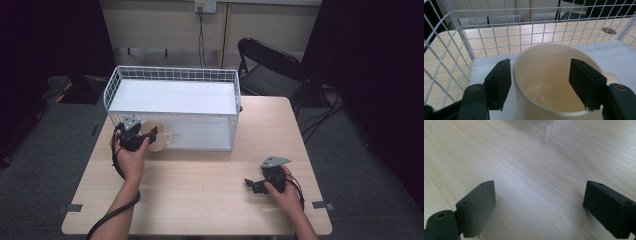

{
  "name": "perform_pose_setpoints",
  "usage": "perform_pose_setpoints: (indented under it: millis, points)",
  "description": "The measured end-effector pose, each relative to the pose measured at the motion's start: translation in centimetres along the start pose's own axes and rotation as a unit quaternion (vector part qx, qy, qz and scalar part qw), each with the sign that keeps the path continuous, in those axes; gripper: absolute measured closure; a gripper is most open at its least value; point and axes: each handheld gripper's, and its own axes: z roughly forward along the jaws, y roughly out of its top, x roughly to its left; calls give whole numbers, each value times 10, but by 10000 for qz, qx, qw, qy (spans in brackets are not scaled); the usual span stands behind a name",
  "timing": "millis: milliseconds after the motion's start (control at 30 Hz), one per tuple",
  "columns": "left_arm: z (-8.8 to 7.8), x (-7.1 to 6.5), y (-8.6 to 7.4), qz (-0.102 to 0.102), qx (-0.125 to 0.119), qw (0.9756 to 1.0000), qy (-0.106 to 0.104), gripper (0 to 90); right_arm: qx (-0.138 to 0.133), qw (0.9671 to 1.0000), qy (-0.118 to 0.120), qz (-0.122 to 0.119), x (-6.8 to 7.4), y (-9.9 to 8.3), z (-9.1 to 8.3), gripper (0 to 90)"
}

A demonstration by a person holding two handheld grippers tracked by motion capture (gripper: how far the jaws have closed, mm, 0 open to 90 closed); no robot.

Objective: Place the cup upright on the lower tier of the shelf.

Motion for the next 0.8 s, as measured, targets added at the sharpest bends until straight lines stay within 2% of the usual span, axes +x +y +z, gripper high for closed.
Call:
perform_pose_setpoints:
  millis: [67,167,233,467,800]
  points:
    - [-2,0,0,-42,-11,10000,-5,304,-1,10000,0,1,0,0,0,102]
    - [-7,1,1,98,1,10000,6,284,-1,10000,-1,1,0,0,0,102]
    - [-8,1,2,9,11,10000,-56,267,-1,10000,-1,1,0,0,0,102]
    - [-12,4,0,-17,-28,9998,-177,245,-2,10000,-10,6,0,0,0,102]
    - [-23,2,3,158,16,9994,-291,223,-2,10000,-20,13,1,0,0,102]
